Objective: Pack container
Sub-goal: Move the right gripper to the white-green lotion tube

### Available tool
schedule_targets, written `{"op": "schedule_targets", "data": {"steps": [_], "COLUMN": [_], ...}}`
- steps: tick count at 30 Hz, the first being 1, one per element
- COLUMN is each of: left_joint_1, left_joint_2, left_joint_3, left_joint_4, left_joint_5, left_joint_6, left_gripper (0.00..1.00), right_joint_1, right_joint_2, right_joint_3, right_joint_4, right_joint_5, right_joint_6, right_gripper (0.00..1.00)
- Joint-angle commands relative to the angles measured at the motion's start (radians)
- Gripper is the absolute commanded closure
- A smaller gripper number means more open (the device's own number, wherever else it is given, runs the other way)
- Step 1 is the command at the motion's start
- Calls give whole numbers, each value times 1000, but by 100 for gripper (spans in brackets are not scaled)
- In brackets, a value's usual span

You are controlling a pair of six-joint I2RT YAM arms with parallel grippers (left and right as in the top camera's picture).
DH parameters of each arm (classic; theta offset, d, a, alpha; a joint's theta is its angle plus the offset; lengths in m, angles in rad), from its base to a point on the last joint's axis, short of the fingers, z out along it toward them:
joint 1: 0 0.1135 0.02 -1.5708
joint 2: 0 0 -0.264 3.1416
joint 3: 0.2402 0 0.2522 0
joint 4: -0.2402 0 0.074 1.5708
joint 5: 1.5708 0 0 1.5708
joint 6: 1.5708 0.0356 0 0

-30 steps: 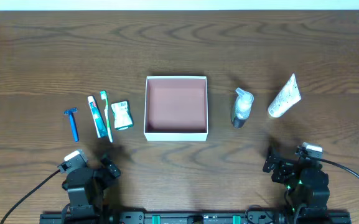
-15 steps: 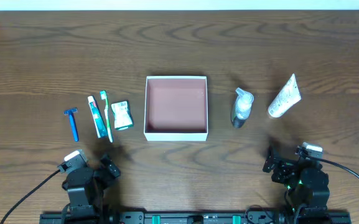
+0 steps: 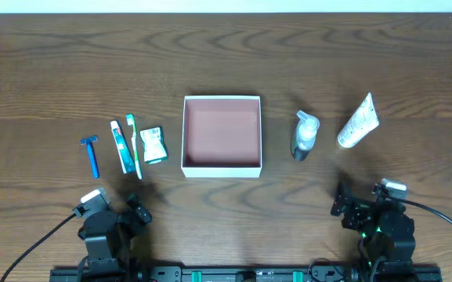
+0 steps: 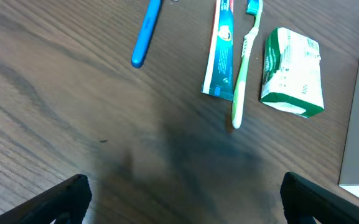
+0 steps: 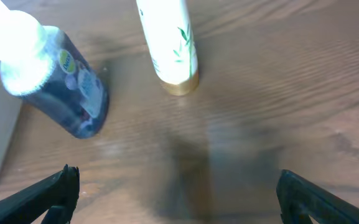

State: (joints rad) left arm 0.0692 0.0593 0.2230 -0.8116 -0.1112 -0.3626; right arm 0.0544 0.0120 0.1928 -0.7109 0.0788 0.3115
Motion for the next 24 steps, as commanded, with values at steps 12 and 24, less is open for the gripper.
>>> {"op": "schedule_targets", "data": {"steps": [12, 24], "left_joint_1": [-3, -3], "left_joint_2": [-8, -8], "left_joint_3": [-27, -27], "left_joint_4": [-31, -31], "left_joint_5": [3, 3], "left_joint_6": [10, 10], "left_gripper": [2, 2], "right_joint_1": [-8, -8], "right_joint_2": [127, 892], "right_joint_3": [223, 1010], "right_joint_4": [221, -233], "right_joint_5": [-211, -84], "right_joint_6": [-34, -141], "right_gripper": [1, 1]}}
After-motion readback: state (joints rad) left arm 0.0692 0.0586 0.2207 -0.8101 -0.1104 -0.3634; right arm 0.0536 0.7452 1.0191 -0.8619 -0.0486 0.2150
